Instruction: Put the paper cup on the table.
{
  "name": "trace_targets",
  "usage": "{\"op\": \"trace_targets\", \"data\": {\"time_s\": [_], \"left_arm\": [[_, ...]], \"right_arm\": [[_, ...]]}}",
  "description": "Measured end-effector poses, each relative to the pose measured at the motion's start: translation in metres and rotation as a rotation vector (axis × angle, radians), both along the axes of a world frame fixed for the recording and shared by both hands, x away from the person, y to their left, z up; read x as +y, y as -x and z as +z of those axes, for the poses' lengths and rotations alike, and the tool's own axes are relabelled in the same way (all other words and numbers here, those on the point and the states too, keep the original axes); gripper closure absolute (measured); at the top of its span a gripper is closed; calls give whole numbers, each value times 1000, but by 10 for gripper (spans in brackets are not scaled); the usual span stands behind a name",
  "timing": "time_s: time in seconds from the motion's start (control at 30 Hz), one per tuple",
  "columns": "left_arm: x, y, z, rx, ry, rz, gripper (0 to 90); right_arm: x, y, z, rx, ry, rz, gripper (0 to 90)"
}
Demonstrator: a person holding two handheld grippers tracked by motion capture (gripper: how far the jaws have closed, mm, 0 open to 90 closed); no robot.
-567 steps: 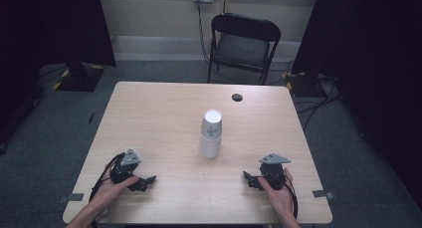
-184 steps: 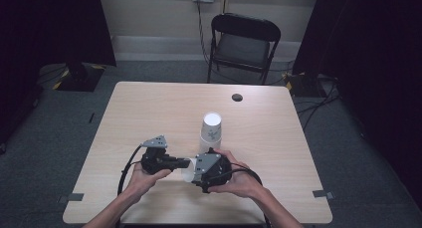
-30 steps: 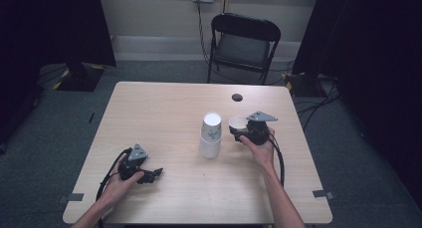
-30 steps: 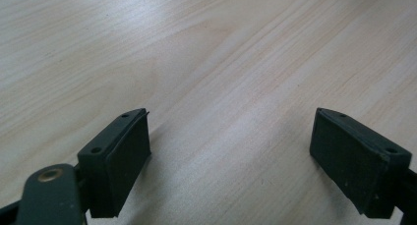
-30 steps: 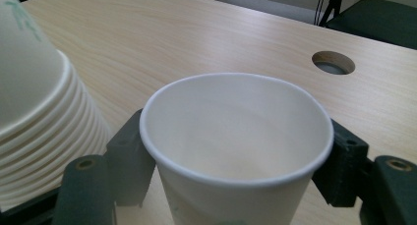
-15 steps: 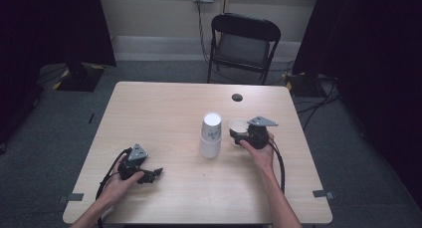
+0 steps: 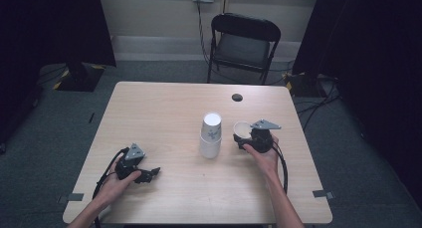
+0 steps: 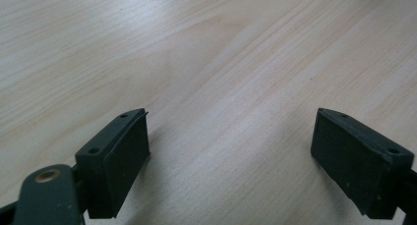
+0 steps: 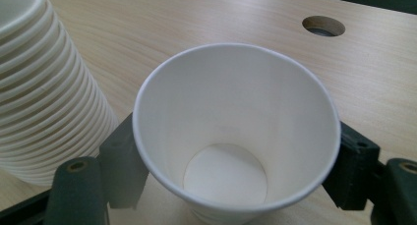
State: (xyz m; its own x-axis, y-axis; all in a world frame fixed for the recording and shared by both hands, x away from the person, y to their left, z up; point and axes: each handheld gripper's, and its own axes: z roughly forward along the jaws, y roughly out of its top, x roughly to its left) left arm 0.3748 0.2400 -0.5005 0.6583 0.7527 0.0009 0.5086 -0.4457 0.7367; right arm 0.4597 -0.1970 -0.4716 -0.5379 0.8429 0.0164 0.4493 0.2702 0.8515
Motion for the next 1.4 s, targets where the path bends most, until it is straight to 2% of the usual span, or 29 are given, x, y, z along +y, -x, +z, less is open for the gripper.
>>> {"op": "trace_targets", "data": {"time_s": [0.13, 0.3, 0.8, 0.9, 0.97, 1.03, 1.23, 1.33, 1.4], "left_arm": [[0, 0, 0, -2, -4, -2, 135], [0, 0, 0, -1, 0, -1, 135], [2, 0, 0, 2, 2, 1, 135], [2, 0, 0, 2, 2, 1, 135], [2, 0, 0, 2, 7, 5, 135], [3, 0, 0, 1, 3, 7, 135], [4, -1, 0, -2, -1, 9, 135], [4, -1, 0, 0, 2, 10, 131], [4, -2, 0, 1, 4, 12, 124]], "right_arm": [[0, 1, 1, 5, -1, 18, 194], [-4, 2, 4, 6, -25, 8, 151], [-13, 18, 13, 7, -49, 27, 143], [-14, 23, 14, 20, -42, 35, 144], [-15, 26, 15, 7, -39, 25, 144], [-18, 30, 16, 13, -40, 25, 144], [-27, 44, 22, 19, -65, 27, 144], [-29, 54, 25, 14, -45, 28, 145], [-29, 62, 26, 13, -8, 32, 147]]}}
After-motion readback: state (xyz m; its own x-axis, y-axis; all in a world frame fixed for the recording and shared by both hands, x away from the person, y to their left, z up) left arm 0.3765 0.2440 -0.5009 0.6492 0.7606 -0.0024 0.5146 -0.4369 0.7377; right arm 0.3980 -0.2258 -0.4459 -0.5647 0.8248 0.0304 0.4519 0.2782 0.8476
